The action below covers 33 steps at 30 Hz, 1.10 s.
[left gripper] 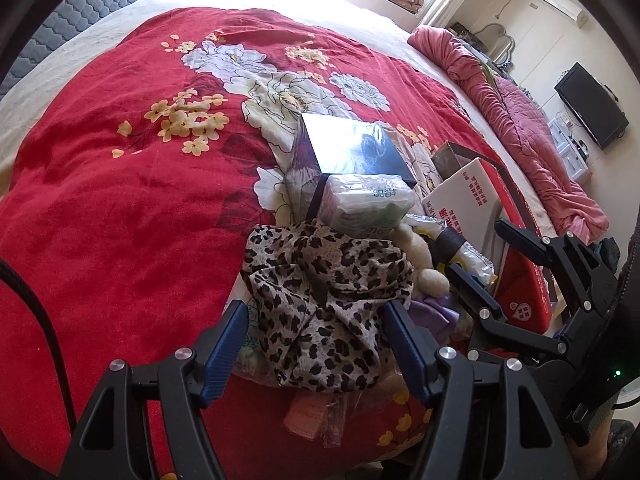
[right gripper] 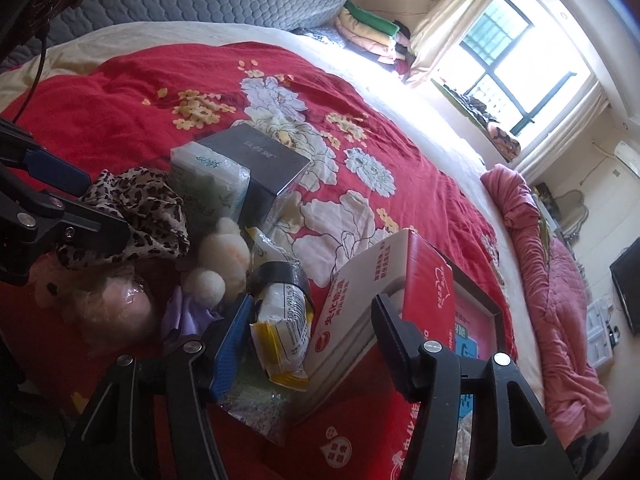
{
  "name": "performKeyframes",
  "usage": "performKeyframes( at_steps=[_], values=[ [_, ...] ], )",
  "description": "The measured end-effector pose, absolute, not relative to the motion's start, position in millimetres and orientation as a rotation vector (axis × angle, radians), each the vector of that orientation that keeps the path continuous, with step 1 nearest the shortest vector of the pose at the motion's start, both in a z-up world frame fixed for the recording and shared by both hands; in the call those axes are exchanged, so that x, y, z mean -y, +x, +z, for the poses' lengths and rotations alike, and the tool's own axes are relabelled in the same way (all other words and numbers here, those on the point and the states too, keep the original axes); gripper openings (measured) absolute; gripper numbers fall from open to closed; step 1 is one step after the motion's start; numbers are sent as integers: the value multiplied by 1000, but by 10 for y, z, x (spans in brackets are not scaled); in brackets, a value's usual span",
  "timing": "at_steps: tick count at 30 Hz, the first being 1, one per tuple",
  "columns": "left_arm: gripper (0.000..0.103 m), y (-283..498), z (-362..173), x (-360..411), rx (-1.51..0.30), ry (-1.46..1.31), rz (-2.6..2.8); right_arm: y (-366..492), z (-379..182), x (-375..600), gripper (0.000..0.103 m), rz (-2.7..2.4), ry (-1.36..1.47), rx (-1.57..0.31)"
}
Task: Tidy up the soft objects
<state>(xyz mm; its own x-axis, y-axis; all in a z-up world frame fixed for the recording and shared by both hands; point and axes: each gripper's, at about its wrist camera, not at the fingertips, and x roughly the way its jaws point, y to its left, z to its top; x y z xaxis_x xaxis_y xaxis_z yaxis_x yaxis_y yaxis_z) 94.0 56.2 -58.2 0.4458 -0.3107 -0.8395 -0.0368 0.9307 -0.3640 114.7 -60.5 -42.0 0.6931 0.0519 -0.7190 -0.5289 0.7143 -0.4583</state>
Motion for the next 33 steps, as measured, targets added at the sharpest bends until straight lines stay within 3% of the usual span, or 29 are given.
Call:
performKeyframes(
  at_steps=[9,11,14,19,24,33],
  values=[
    [69,1030,-650,-594,-1100,-410,-201,1406,-650,465,42,391,-700,-861],
    [67,1054,-662,-582,-1102,-420,-213,1442,-669,486,42,395,-672,-868],
    [56,1088,-685,-580,-1101,-448,-240,1438,-648,506,38,412,-648,-858],
    [22,1102,-712,-557,-1101,-459,-283,1380,-513,630,35,424,-551,-827],
    [13,1022,-592,-598,-1027,-439,-278,1305,-319,780,35,438,-432,-790],
    [12,867,-323,-577,-933,-379,-258,1256,-123,1075,35,530,-115,-812]
  ],
)
